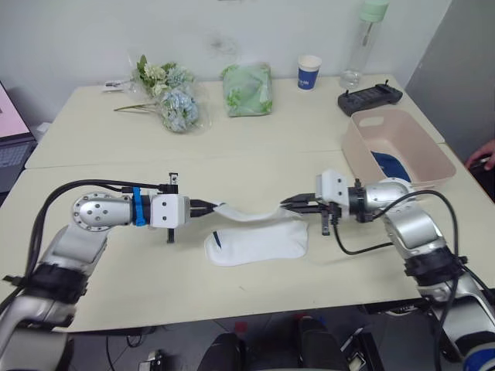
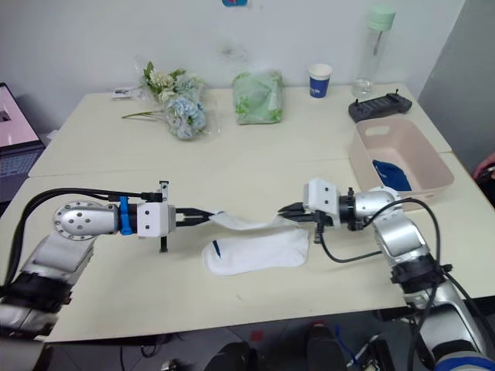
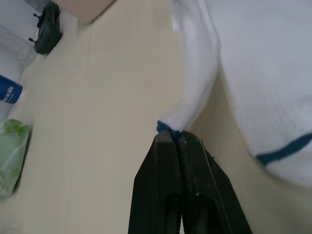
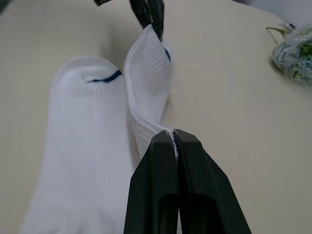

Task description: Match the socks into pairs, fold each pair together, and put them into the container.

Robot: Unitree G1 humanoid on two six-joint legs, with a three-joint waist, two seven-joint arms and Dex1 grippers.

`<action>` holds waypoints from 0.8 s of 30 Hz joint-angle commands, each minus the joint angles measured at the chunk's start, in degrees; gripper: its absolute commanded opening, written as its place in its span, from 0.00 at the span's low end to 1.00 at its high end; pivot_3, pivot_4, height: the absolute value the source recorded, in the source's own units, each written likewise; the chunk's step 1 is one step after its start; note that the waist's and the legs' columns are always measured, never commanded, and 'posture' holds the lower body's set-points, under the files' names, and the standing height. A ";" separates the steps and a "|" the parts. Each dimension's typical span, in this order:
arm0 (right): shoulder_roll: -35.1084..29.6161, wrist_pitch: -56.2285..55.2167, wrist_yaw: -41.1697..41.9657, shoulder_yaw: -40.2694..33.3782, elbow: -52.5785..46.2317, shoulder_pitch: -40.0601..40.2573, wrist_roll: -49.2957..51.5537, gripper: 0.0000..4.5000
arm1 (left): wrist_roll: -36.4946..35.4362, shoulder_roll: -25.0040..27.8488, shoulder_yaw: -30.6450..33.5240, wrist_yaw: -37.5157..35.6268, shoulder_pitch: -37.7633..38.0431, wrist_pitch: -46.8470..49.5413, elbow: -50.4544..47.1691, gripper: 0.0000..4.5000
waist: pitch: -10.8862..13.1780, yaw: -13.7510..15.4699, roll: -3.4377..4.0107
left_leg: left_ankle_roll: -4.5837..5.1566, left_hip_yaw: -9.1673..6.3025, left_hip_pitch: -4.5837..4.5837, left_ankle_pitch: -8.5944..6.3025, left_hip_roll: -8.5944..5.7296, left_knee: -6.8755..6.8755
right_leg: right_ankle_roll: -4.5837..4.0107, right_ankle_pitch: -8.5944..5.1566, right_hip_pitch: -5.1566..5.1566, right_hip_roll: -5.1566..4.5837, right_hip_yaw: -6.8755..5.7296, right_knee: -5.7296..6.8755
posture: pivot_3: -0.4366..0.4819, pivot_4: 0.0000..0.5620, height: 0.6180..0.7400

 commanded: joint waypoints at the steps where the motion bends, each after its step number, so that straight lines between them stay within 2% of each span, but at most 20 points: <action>1: -4.15 12.96 4.14 -2.77 -10.45 1.88 9.87 0.00 | -13.83 4.29 4.09 -0.77 4.06 20.37 -16.40 0.01 | 0.01 0.08 0.00 | 0.01 -0.01 -0.02 0.00 0.02 0.00 | 0.00 0.00 0.00 0.01 -0.01 -0.01 | 0.48 0.27 1.00; 6: -12.67 35.05 6.13 -3.89 -22.63 6.39 24.81 0.00 | -30.35 12.94 8.97 -1.38 14.40 43.16 -32.56 0.01 | 0.05 0.22 0.06 | 0.04 0.02 0.08 -0.02 0.05 -0.05 | 0.01 -0.01 0.09 0.04 -0.02 0.00 | 0.48 0.27 1.00; 9: -10.72 35.36 1.98 -3.30 -21.00 7.95 23.81 0.00 | -24.29 12.23 7.25 0.44 19.19 43.60 -33.24 0.01 | 0.06 0.36 0.06 | 0.06 0.09 0.29 -0.03 0.00 -0.06 | 0.00 -0.01 0.31 0.10 -0.01 -0.01 | 0.48 0.27 1.00; 12: -9.07 32.70 0.33 -2.59 -18.04 8.00 20.50 0.00 | -23.56 9.52 7.02 2.61 18.51 46.78 -31.62 0.01 | 0.16 1.03 0.08 | 0.28 0.14 0.90 -0.16 -0.16 -0.15 | -0.02 -0.02 0.84 0.19 -0.02 -0.07 | 0.48 0.27 1.00; 16: -7.19 24.07 0.40 1.12 -7.66 5.16 11.70 0.00 | -13.84 6.98 1.91 0.08 13.36 42.70 -23.60 0.01 | 0.14 1.77 0.05 | 0.13 0.22 0.97 -0.09 -0.20 -0.13 | -0.02 -0.02 0.93 0.18 0.01 -0.14 | 0.48 0.27 1.00; 20: -3.29 16.84 -0.53 4.48 2.69 0.49 4.31 0.00 | -8.33 1.70 -2.97 -1.52 3.64 43.00 -15.65 0.01 | 0.14 1.86 -0.05 | 0.11 0.42 0.89 -0.08 -0.22 -0.12 | -0.02 -0.02 0.84 0.16 0.02 -0.16 | 0.48 0.27 1.00; 24: -0.76 13.50 0.22 4.46 7.50 -2.04 1.64 0.00 | -5.53 -0.71 -4.45 -2.99 -0.66 43.97 -12.07 0.01 | 0.15 1.50 -0.05 | 0.10 0.32 0.86 -0.08 -0.19 -0.14 | -0.02 -0.02 0.75 0.15 0.10 -0.14 | 0.48 0.27 1.00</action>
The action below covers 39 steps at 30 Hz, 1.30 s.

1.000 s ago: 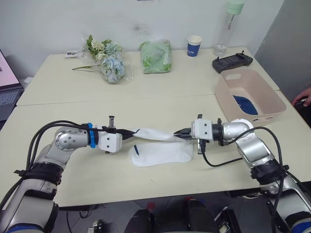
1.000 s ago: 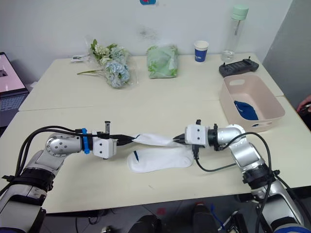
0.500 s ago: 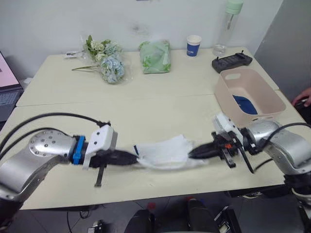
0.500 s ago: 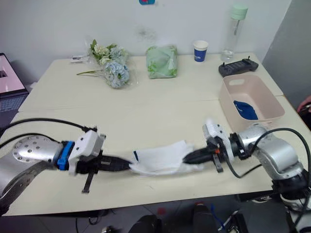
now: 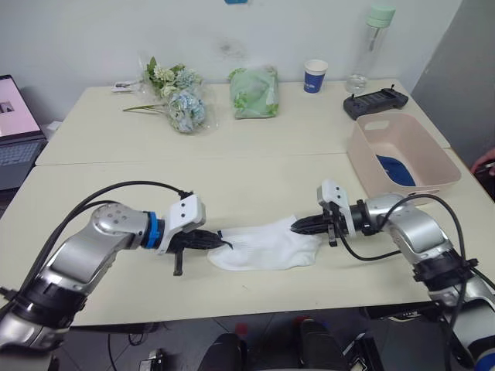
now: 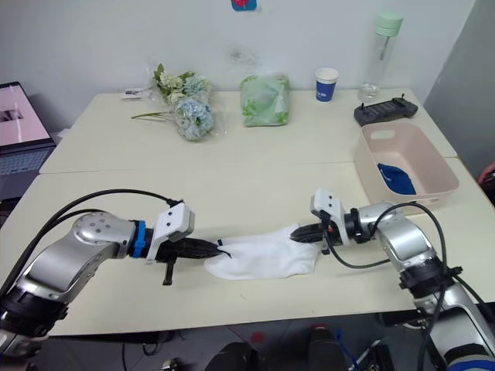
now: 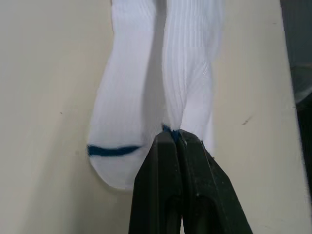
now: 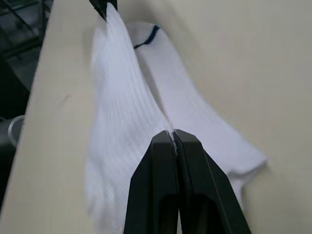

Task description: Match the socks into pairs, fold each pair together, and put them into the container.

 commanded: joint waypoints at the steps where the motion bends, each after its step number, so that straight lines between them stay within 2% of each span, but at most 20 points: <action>1: 0.71 -3.15 0.51 -1.27 2.08 -1.97 -1.58 0.00 | 2.11 -1.30 0.04 -0.96 -2.04 0.21 1.88 0.01 | 0.00 -0.12 0.00 | 0.00 -0.01 -0.01 0.00 0.00 0.00 | 0.00 0.00 -0.03 0.00 0.01 -0.01 | 0.48 0.27 1.00; 5: 2.79 -6.21 -1.20 -1.45 5.91 -4.01 -4.18 0.00 | 4.45 -0.76 -0.43 -3.06 -2.58 0.42 2.78 0.01 | 0.01 -0.28 0.01 | 0.00 -0.02 -0.01 -0.01 0.00 -0.01 | 0.00 0.00 -0.06 0.00 0.03 0.00 | 0.48 0.27 1.00; 11: 4.86 -6.12 -1.47 -1.74 6.34 -4.88 -5.05 0.00 | 7.74 -1.96 0.07 -2.07 -3.04 0.03 5.14 0.01 | 0.01 -0.13 0.01 | 0.00 -0.05 -0.01 0.00 -0.02 0.01 | 0.00 0.00 -0.04 -0.01 0.02 0.01 | 0.48 0.27 1.00; 22: 5.19 -7.05 -1.47 -1.94 8.11 -5.27 -7.38 0.00 | 9.61 -4.13 0.43 -1.87 -2.99 0.40 5.89 0.01 | 0.01 -0.12 0.01 | 0.00 -0.06 -0.01 -0.01 -0.02 0.01 | 0.00 0.00 -0.05 -0.02 0.01 0.01 | 0.48 0.27 1.00; 23: 5.34 -7.24 -1.49 -1.98 8.27 -5.32 -7.48 0.00 | 9.97 -4.34 0.48 -1.73 -3.11 -0.08 6.34 0.05 | 0.01 -0.12 0.01 | 0.00 -0.06 -0.01 -0.01 -0.02 0.01 | 0.00 0.00 -0.05 -0.02 0.01 0.01 | 0.48 0.27 1.00; 27: 5.88 -7.73 -2.84 -3.12 8.53 -5.80 -7.39 0.22 | 10.95 -4.45 0.80 -1.63 -3.34 -0.94 7.62 0.25 | 0.01 -0.13 0.01 | 0.00 -0.06 -0.01 0.00 -0.02 0.01 | 0.00 0.00 -0.05 -0.02 0.01 0.02 | 0.48 0.27 1.00; 35: 4.76 -5.08 -4.47 -9.37 3.14 -4.49 -3.98 0.85 | 9.09 -4.54 6.02 1.73 -2.90 1.58 5.60 0.80 | 0.01 -0.10 0.01 | 0.00 -0.10 -0.02 -0.01 0.00 0.01 | 0.00 0.00 -0.06 -0.04 0.01 0.01 | 0.48 0.27 1.00; 36: 4.81 -4.03 -4.65 -10.52 1.10 -3.97 -2.64 0.90 | 7.80 -4.41 7.57 1.83 -2.57 2.23 4.31 0.85 | 0.01 -0.11 0.01 | 0.00 -0.10 -0.02 -0.01 0.00 0.01 | 0.00 0.00 -0.06 -0.05 0.01 0.01 | 0.48 0.27 1.00; 39: 5.08 -1.88 -6.33 -12.23 -5.69 -1.67 -0.13 0.90 | 6.13 -6.17 12.27 5.03 -1.88 -0.78 1.57 0.85 | 0.01 -0.07 0.01 | 0.00 -0.14 -0.07 -0.01 0.07 0.01 | 0.00 0.00 -0.09 -0.06 0.00 0.00 | 0.48 0.27 1.00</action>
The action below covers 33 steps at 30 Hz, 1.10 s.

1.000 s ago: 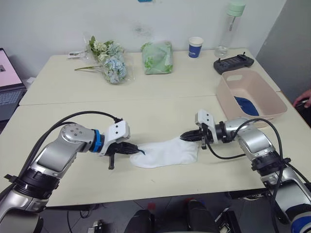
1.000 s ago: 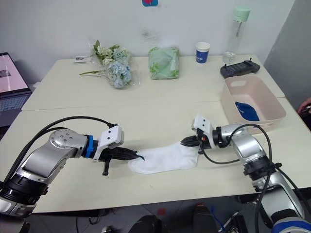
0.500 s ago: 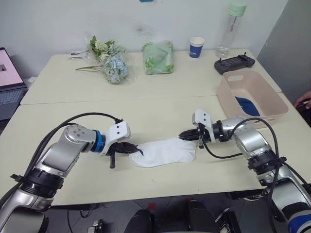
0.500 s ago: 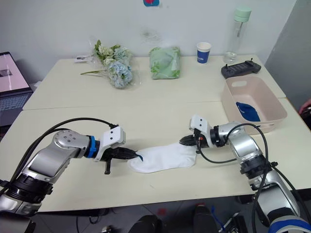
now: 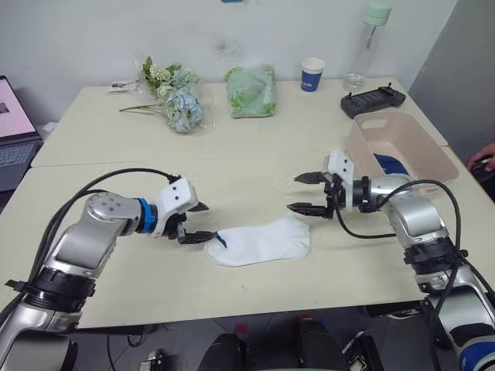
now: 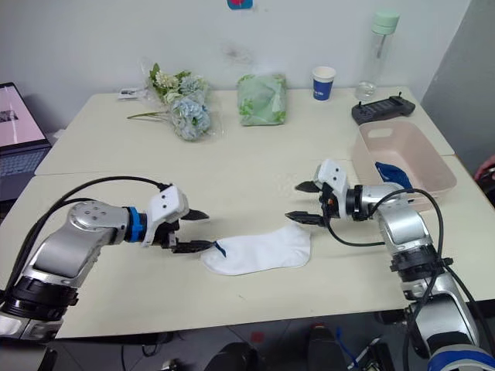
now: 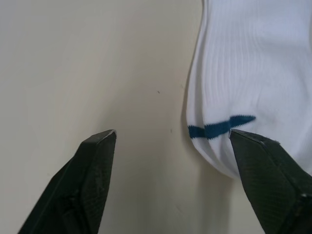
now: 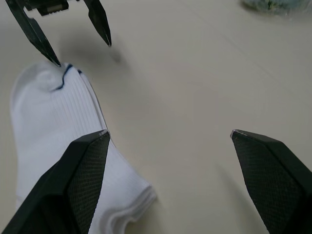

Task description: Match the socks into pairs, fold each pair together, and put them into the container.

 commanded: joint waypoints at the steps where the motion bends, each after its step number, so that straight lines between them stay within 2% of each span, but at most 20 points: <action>1: 0.12 0.49 -1.23 -0.85 -9.25 3.00 2.02 0.90 | -2.66 -4.06 6.57 6.29 0.18 -2.49 -4.87 0.85 | -0.01 0.06 0.01 | 0.00 -0.01 -0.01 0.00 0.02 0.00 | 0.00 0.00 -0.01 -0.01 0.00 0.00 | 0.48 0.27 1.00; 4: 1.24 -1.24 -2.21 2.01 -13.10 6.24 0.56 0.90 | -4.11 -9.27 8.05 11.01 2.37 -1.41 -9.04 0.85 | -0.02 0.14 -0.03 | 0.00 -0.03 0.01 0.00 0.04 0.02 | 0.01 0.00 0.07 -0.09 -0.01 -0.02 | 0.48 0.27 1.00; 7: 3.56 -6.39 -4.84 5.78 -13.32 7.96 -3.65 0.76 | -2.11 -11.23 4.40 10.53 8.73 -6.48 -14.49 0.71 | -0.02 -0.18 -0.01 | 0.00 0.06 0.08 0.00 0.02 0.00 | 0.01 0.00 0.05 -0.08 0.09 0.01 | 0.48 0.27 1.00; 9: 4.49 -8.25 -5.93 7.28 -12.53 8.86 -5.31 0.62 | -0.69 -11.68 2.74 11.16 11.21 -7.99 -15.38 0.58 | -0.02 -0.01 -0.01 | 0.00 0.07 0.07 0.00 0.02 -0.03 | 0.01 0.00 -0.01 -0.07 0.11 0.03 | 0.48 0.27 1.00; 12: 4.60 -13.27 -7.68 10.68 -8.54 11.59 -10.18 0.38 | 5.74 -10.96 -2.01 13.23 17.62 -11.90 -14.37 0.36 | -0.06 0.11 0.00 | 0.00 0.07 0.17 0.00 0.00 -0.05 | 0.01 0.00 0.09 -0.04 0.09 0.00 | 0.48 0.27 1.00; 17: 4.06 -14.48 -10.33 9.09 -3.52 13.57 -11.88 0.00 | 8.97 -10.74 -1.41 16.57 20.39 -13.37 -11.32 0.01 | -0.03 0.57 -0.02 | 0.01 0.01 0.15 0.00 -0.05 0.01 | 0.01 0.00 0.16 -0.05 0.06 -0.01 | 0.48 0.27 1.00; 24: 0.73 -16.38 -9.84 6.27 -1.30 16.45 -11.18 0.00 | 7.39 -9.31 1.83 15.63 21.95 -15.19 -8.46 0.00 | -0.06 0.36 -0.01 | 0.01 0.02 0.22 0.00 -0.04 -0.03 | 0.01 0.00 0.19 -0.02 0.05 -0.01 | 0.48 0.27 1.00; 27: -1.74 -17.53 -7.47 3.10 -2.06 17.53 -8.20 0.00 | 2.18 -9.11 4.85 13.06 22.41 -14.20 -10.81 0.00 | -0.07 0.35 -0.01 | 0.01 0.01 0.22 0.00 -0.02 -0.03 | 0.01 0.00 0.21 -0.03 0.05 -0.01 | 0.48 0.27 1.00; 33: 0.91 -15.22 -3.27 1.04 -9.15 17.75 1.21 0.00 | -1.66 -8.95 4.38 10.41 21.97 -12.42 -15.01 0.00 | -0.04 0.17 0.00 | 0.02 0.01 0.20 -0.01 0.10 -0.04 | 0.01 0.00 0.19 -0.03 0.05 -0.01 | 0.48 0.27 1.00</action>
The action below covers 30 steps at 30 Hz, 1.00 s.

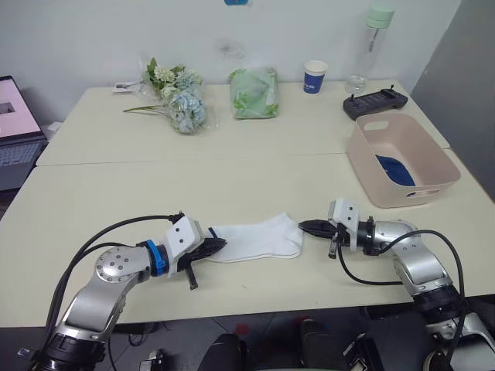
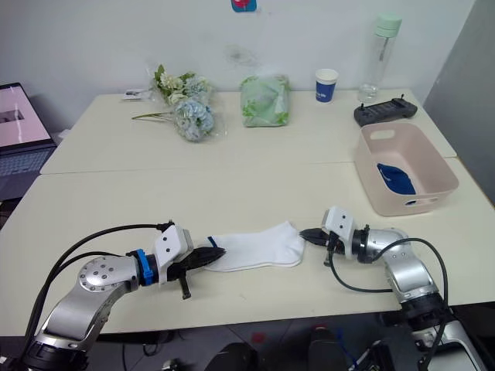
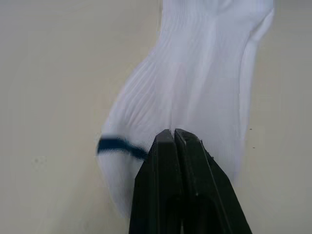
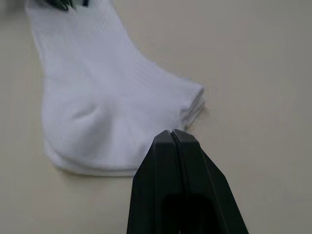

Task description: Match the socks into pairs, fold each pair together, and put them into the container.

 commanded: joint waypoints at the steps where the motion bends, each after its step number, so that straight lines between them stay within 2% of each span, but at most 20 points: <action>1: 1.30 2.04 1.84 0.83 -6.74 0.30 3.50 0.00 | -0.22 0.87 -0.74 -1.02 -0.51 0.51 -3.22 0.00 | 0.00 -0.15 0.00 | 0.00 0.00 0.00 0.00 0.10 -0.01 | 0.00 0.00 0.00 0.01 0.00 0.00 | 0.48 0.27 1.00; 7: -0.48 1.79 0.90 6.07 -7.25 3.25 -2.96 0.00 | 4.20 2.80 -3.00 -0.26 0.11 0.63 -2.27 0.00 | 0.00 0.06 0.00 | 0.00 0.00 -0.01 0.00 0.02 -0.02 | 0.00 0.00 0.01 0.01 -0.02 -0.02 | 0.48 0.27 1.00; 12: -4.46 0.28 2.02 5.84 -4.88 2.79 -5.61 0.00 | 5.45 3.79 -2.50 -0.30 0.83 0.27 -0.90 0.00 | -0.01 0.05 -0.01 | 0.00 0.02 0.01 0.00 -0.15 -0.01 | 0.00 0.00 0.02 0.01 -0.01 -0.03 | 0.48 0.27 1.00; 16: -4.97 3.03 3.36 2.48 -5.34 1.94 -0.50 0.00 | 2.84 3.29 -0.54 -0.98 0.53 0.28 -1.43 0.00 | 0.00 0.05 -0.02 | 0.00 0.01 0.01 0.00 -0.12 -0.02 | 0.00 0.00 0.04 0.01 -0.02 -0.03 | 0.48 0.27 1.00; 19: -3.30 19.73 2.14 -3.44 -11.90 0.78 13.39 0.00 | -0.13 1.28 1.20 -0.57 -0.46 -0.48 -1.95 0.00 | 0.04 0.08 -0.01 | 0.00 -0.01 -0.01 0.00 -0.02 -0.01 | 0.00 0.00 0.03 -0.01 -0.02 -0.03 | 0.48 0.27 1.00; 21: -3.82 24.50 0.74 -4.97 -13.98 0.11 15.28 0.09 | -1.00 0.11 1.93 -0.14 -0.86 -1.58 -1.93 0.00 | 0.04 0.13 -0.01 | 0.00 -0.01 -0.02 0.00 0.12 -0.01 | 0.00 0.00 0.02 -0.01 -0.01 -0.02 | 0.48 0.27 1.00; 23: -4.17 25.81 -2.42 -5.71 -13.85 -0.21 13.44 0.20 | -2.21 -0.62 2.81 -0.13 -0.91 -1.76 -2.43 0.09 | 0.03 0.17 -0.02 | 0.00 -0.01 -0.02 0.00 0.12 -0.01 | 0.00 0.00 0.02 -0.01 -0.02 -0.03 | 0.48 0.27 1.00; 26: -3.71 27.84 -7.89 -5.93 -12.44 -0.56 10.72 0.45 | -4.43 -0.72 4.03 -0.23 -0.53 -0.52 -4.28 0.28 | 0.03 0.14 -0.02 | 0.00 -0.03 -0.04 -0.01 0.11 -0.02 | 0.00 0.00 0.01 -0.01 -0.05 -0.06 | 0.48 0.27 1.00; 30: -1.89 29.10 -10.70 -4.20 -11.95 -0.65 9.38 0.76 | -7.84 -0.67 5.11 0.21 0.03 2.75 -8.25 0.56 | 0.04 0.08 -0.02 | 0.00 0.00 -0.04 -0.01 0.09 -0.02 | 0.00 0.00 0.00 -0.02 -0.01 -0.05 | 0.48 0.27 1.00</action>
